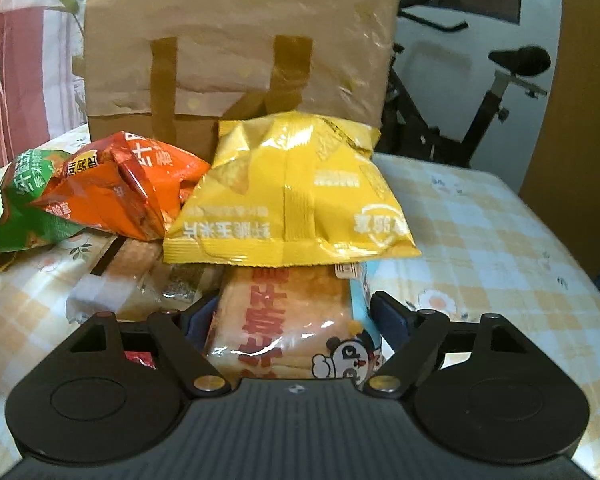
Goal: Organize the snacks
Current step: 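Lift the pale green bag with the left tool while the right tool grasps a bread packet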
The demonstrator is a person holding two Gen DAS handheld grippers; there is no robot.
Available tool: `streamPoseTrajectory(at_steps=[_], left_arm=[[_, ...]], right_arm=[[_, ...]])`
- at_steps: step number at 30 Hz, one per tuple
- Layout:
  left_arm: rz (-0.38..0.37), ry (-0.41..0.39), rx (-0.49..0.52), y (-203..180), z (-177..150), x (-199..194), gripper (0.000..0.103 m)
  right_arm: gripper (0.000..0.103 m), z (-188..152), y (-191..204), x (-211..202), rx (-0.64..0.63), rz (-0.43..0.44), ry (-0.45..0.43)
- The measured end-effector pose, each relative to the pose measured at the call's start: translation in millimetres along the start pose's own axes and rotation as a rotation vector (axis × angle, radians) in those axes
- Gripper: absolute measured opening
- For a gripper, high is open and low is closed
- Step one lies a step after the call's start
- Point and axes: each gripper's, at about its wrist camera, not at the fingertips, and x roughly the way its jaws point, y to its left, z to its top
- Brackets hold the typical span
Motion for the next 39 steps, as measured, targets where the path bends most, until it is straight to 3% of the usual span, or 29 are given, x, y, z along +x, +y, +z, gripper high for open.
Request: streamPoseTrajectory(at_steps=[9,14,17,19,22,27,39], left_arm=[[0.006,0.004,-0.003,0,0,-3,0.081],[0.009,-0.013,-0.001,0,-1,-10,0.081],[0.008,-0.018,0.002,-1,-2,-12,0.081],[0.007,-0.023,0.005,-2,-3,-14,0.081],[0.005,-0.029,0.006,-2,-3,-16,0.081],[0.009,-0.037,0.008,0,-5,-18,0.081],[0.043,-0.043,0.049,-10,1,-16,0.081]], right_arm=[[0.076,-9,-13,-30,0.010,0.062,0.105],[0.075,-11,-35,-42,0.093,-0.010,0.141],[0.074,-9,-47,-49,0.133,-0.086,0.097],[0.074,-6,-50,-62,0.167,-0.065,0.003],[0.074,1,-38,-72,0.107,-0.017,-0.061],[0.074,1,-17,-69,0.047,0.085,-0.044],[0.074,1,-21,-77,0.059,0.071,-0.103]])
